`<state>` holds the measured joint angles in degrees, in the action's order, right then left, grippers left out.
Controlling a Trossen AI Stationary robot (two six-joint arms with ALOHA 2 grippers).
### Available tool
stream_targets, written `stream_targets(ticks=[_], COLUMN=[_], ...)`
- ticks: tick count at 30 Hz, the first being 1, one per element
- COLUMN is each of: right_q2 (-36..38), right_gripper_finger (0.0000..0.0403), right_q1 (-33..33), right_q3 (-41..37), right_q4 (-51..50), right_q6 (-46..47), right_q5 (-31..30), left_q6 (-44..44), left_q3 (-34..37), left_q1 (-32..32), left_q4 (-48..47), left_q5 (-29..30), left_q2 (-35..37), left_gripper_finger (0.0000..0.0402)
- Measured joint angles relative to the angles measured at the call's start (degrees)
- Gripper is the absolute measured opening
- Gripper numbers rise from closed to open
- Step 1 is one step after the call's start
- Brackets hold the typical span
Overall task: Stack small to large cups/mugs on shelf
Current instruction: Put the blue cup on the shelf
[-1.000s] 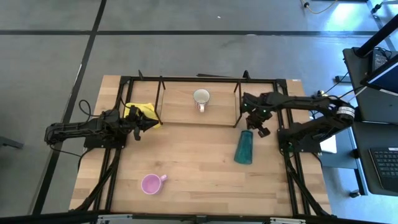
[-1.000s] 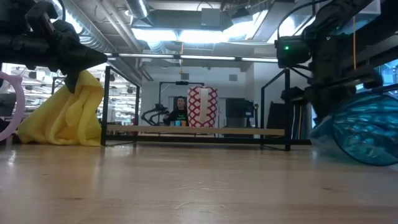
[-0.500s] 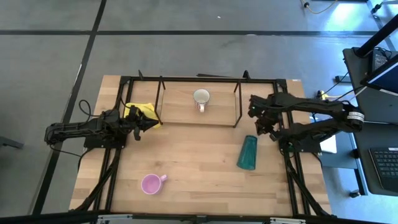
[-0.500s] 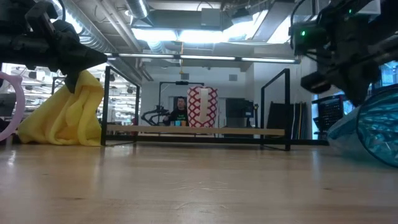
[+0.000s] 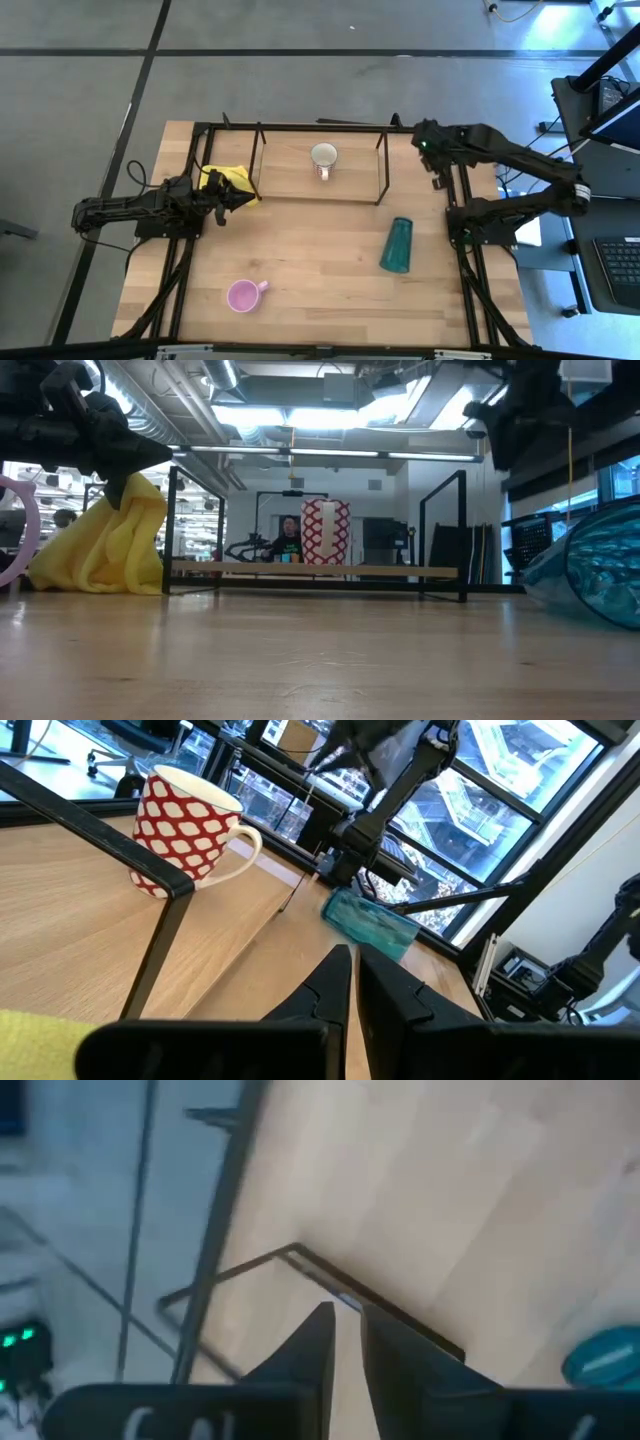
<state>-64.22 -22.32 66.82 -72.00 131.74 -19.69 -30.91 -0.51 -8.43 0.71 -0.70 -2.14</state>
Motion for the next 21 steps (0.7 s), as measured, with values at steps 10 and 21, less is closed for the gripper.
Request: stream_targets(ticks=[10,21], right_q2=[-0.6,-0.8], right_gripper_finger=[0.0055,0.0055], right_q1=[12.9,15.2], right_q3=[6.2,6.2], right_q4=[-6.4,-3.2], right_q6=[-2.4,-6.4], right_q5=[-7.4,-9.9], left_q6=[0.0,0.0], left_q3=[0.0,0.0], left_q1=[0.0,0.0], left_q4=[0.0,0.0], left_q5=[0.0,0.0], left_q2=[0.0,0.0], left_gripper_finger=[0.0014,0.0014])
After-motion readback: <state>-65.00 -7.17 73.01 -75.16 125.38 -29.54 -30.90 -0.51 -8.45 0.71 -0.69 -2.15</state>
